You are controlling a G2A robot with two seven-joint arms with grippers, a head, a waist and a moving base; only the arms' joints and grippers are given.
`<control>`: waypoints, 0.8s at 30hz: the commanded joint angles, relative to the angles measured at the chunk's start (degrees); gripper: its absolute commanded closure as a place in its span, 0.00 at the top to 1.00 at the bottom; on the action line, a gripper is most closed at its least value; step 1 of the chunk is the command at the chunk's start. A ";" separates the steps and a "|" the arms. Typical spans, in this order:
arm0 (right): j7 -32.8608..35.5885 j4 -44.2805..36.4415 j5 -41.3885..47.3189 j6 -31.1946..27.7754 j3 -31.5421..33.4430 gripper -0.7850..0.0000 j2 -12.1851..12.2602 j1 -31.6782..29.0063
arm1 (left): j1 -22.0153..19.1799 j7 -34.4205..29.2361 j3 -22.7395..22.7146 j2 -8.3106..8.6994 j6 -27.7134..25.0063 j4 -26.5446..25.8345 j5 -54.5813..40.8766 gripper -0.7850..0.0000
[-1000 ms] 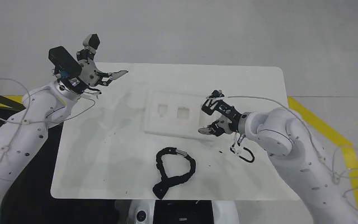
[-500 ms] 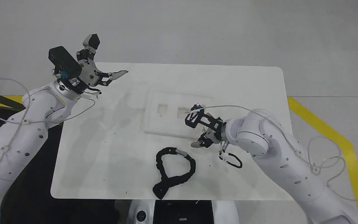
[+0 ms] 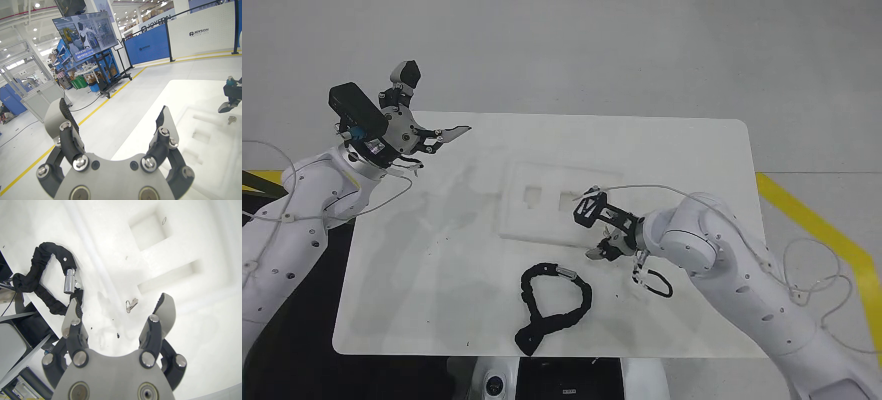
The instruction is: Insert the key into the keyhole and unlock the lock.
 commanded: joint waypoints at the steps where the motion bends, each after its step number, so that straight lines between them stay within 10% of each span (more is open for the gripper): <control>1: -0.13 0.34 0.02 0.03 0.11 0.44 0.01 0.01 | 0.00 0.00 0.00 0.00 0.00 0.00 0.00 1.00; 8: -0.83 1.25 -1.13 0.43 0.59 0.39 0.12 -0.06 | 0.00 0.00 0.00 0.00 0.00 0.00 0.00 1.00; 18: -0.91 1.45 -2.66 0.86 1.31 0.00 0.32 -0.32 | 0.00 0.00 0.00 0.00 0.00 0.00 0.00 1.00; 24: -1.13 1.84 -3.12 0.97 1.93 0.00 0.42 -0.35 | 0.00 0.00 0.00 0.00 0.00 0.00 0.00 1.00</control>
